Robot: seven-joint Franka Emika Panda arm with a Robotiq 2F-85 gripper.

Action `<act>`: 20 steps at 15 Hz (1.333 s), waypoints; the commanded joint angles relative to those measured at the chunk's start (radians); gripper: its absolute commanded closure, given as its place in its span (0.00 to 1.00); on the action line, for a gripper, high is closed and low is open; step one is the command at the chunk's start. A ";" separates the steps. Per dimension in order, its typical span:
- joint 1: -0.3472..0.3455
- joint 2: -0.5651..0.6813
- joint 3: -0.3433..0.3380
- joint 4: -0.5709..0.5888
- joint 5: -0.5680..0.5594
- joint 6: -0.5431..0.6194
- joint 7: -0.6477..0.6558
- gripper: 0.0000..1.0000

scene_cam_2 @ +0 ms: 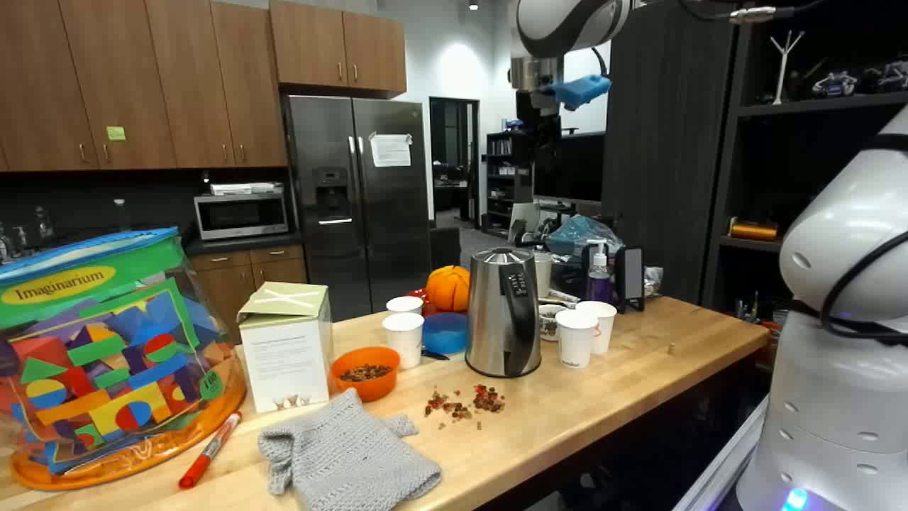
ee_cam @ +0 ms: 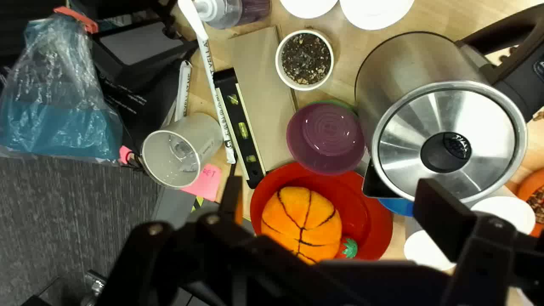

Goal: Move the orange bowl backwards then move the kettle to the left.

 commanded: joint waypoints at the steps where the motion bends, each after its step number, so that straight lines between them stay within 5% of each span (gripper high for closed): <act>1: 0.008 0.001 -0.006 0.002 -0.003 -0.003 0.003 0.00; 20: 0.032 -0.012 0.010 -0.005 -0.040 0.022 -0.057 0.00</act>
